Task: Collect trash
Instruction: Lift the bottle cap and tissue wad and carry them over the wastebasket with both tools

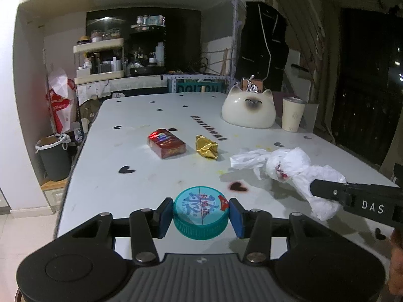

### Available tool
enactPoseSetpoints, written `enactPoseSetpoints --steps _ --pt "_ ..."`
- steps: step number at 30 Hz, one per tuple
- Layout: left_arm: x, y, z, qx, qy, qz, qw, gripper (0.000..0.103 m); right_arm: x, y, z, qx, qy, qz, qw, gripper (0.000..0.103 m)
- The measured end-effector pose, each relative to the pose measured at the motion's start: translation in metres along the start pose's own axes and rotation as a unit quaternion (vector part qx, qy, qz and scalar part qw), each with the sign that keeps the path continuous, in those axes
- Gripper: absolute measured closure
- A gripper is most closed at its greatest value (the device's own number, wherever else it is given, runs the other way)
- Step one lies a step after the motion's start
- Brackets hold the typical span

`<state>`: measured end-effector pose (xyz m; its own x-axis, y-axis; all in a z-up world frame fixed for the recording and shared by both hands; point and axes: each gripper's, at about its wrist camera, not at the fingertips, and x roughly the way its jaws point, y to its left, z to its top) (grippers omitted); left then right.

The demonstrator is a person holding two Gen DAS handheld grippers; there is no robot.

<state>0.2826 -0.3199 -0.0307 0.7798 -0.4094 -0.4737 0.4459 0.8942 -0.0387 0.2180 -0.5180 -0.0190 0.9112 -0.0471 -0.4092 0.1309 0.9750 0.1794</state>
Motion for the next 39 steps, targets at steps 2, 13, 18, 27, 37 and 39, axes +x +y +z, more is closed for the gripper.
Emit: enactPoseSetpoints --steps 2,13,18,27,37,39 --pt "-0.013 0.004 -0.003 -0.005 -0.004 -0.001 1.0000 0.055 -0.011 0.009 -0.001 -0.010 -0.001 -0.003 1.000 0.084" --pt "-0.072 0.027 -0.018 -0.008 -0.025 -0.002 0.9996 0.054 -0.046 0.055 -0.018 -0.056 0.010 -0.032 0.998 0.084" --pt "-0.091 0.039 -0.024 -0.003 -0.033 -0.003 0.9994 0.054 -0.057 0.076 -0.022 -0.068 0.010 -0.033 0.997 0.084" --pt "-0.115 0.076 -0.033 -0.021 -0.037 0.007 0.9991 0.054 -0.063 0.114 -0.028 -0.073 0.011 -0.015 0.997 0.084" --pt "-0.135 0.133 -0.046 -0.046 -0.032 0.042 0.9976 0.054 -0.049 0.174 -0.036 -0.098 0.024 0.021 0.995 0.084" --pt "-0.139 0.146 -0.048 -0.052 -0.030 0.049 0.9970 0.054 -0.045 0.187 -0.038 -0.103 0.029 0.031 0.994 0.084"
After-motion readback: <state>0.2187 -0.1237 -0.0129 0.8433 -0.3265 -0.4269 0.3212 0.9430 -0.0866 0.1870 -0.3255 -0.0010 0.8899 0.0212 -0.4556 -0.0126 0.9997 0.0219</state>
